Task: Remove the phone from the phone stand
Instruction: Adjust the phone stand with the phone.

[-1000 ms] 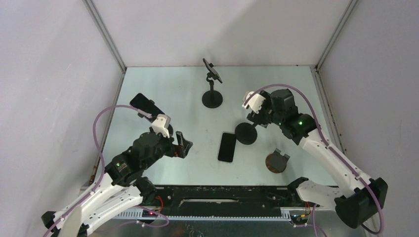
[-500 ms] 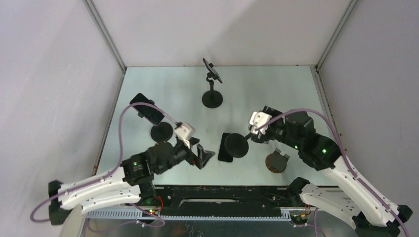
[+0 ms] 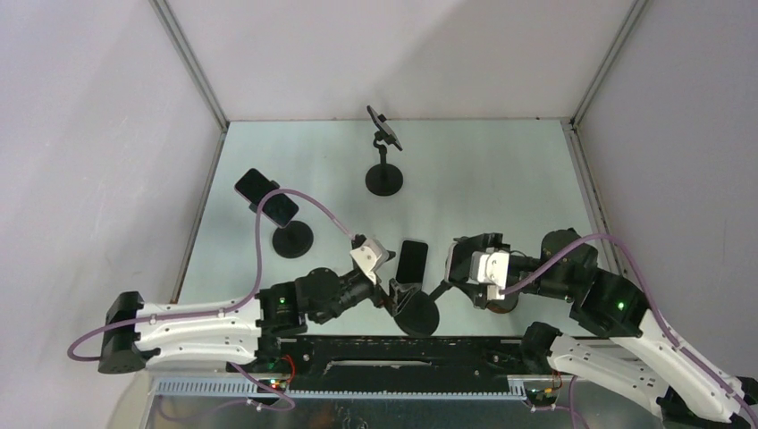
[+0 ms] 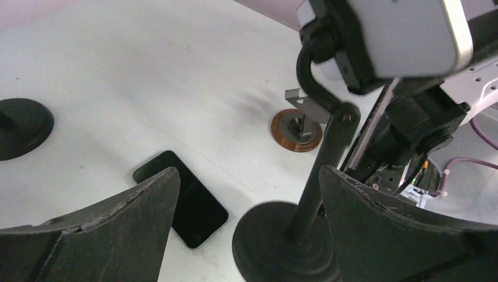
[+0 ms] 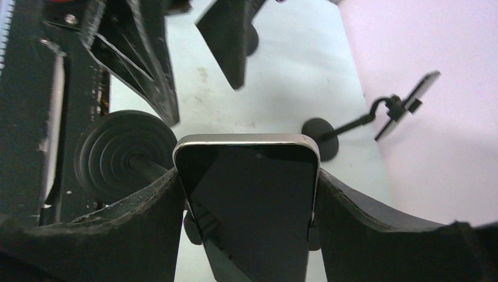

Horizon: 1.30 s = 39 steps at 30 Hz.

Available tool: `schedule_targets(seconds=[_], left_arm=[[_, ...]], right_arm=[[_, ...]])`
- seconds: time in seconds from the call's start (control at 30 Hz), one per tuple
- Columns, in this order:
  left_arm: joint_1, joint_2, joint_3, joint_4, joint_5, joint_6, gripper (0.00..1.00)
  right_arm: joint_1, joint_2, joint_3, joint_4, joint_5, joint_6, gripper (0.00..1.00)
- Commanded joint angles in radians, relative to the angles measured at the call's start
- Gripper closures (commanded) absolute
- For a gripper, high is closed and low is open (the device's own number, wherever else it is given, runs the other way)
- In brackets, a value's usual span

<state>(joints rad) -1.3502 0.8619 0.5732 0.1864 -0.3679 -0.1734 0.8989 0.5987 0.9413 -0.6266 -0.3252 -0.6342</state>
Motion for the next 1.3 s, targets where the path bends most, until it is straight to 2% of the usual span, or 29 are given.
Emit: schedule_targets(seconds=[0.0,0.23,0.43,0.63,0.97,1.27], left_arm=[[-0.007,0.044,0.041,0.149,0.064,0.027,0.04],[-0.014,0.051,0.001,0.235,0.262,-0.031,0.05],[-0.017,0.026,-0.071,0.287,0.42,-0.084,0.04],[-0.018,0.0,-0.127,0.296,0.443,-0.119,0.04],[-0.018,0.004,-0.125,0.337,0.443,-0.127,0.02],[-0.018,0.057,-0.107,0.361,0.464,-0.126,0.04]], right_arm=[[0.069,0.001,0.001,0.199,-0.031,0.001,1.0],[0.184,0.013,-0.016,0.249,0.044,-0.066,1.0],[0.217,0.012,-0.015,0.268,0.031,-0.107,1.0],[0.222,-0.01,-0.015,0.3,-0.02,-0.11,1.0],[0.229,-0.03,-0.015,0.308,-0.238,-0.122,1.0],[0.255,-0.014,-0.015,0.325,-0.274,-0.117,1.0]])
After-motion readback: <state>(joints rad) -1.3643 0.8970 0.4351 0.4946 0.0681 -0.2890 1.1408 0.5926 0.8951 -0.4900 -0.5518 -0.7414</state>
